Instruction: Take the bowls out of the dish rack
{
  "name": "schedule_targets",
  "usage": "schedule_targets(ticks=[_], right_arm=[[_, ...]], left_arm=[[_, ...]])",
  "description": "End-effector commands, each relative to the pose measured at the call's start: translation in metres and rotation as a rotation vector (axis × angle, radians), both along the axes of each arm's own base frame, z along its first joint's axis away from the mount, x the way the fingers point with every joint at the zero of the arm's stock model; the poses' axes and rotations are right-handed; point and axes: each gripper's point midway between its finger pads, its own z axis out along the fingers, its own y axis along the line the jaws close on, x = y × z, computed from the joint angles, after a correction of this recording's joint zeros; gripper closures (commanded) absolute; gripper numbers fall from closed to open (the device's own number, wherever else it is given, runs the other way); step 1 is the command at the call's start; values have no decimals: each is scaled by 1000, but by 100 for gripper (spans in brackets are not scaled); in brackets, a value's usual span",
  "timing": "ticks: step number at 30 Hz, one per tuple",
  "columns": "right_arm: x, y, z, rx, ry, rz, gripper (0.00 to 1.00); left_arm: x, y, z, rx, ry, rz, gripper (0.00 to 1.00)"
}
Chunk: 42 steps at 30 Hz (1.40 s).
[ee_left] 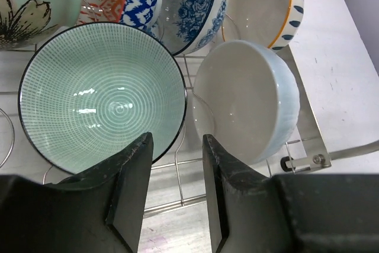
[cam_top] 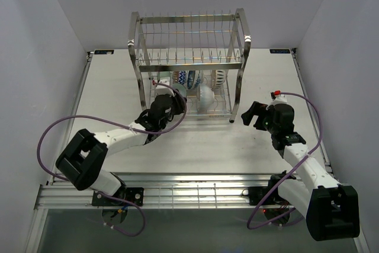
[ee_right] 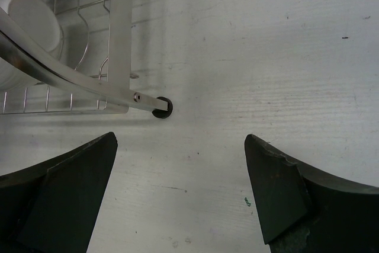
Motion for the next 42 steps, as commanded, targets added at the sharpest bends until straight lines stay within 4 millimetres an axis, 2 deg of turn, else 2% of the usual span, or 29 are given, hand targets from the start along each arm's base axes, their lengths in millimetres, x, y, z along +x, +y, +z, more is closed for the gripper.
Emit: schedule_targets(ticks=[1,8,13,17,22,29,36,37,42], right_arm=[[4,-1,7,-11,-33,1,6],[3,0,8,-11,-35,2,6],[3,-1,6,-13,-32,2,6],[3,-1,6,-14,-29,2,6],[4,-1,6,-13,-32,2,6],[4,1,7,-9,-33,10,6],[4,2,7,-6,-33,14,6],[4,2,7,-4,-34,17,6],[4,3,6,-3,-31,21,6]], left_arm=[[-10,-1,10,-34,-17,-41,51],[-15,8,-14,39,30,-40,52],[-17,9,-20,67,35,-53,40],[-18,11,-12,70,27,-54,32],[-15,13,17,53,-4,-36,28],[-14,24,30,82,36,29,23],[-5,37,12,132,120,128,19],[-6,39,3,128,157,145,18],[0,45,-16,114,245,172,18]])
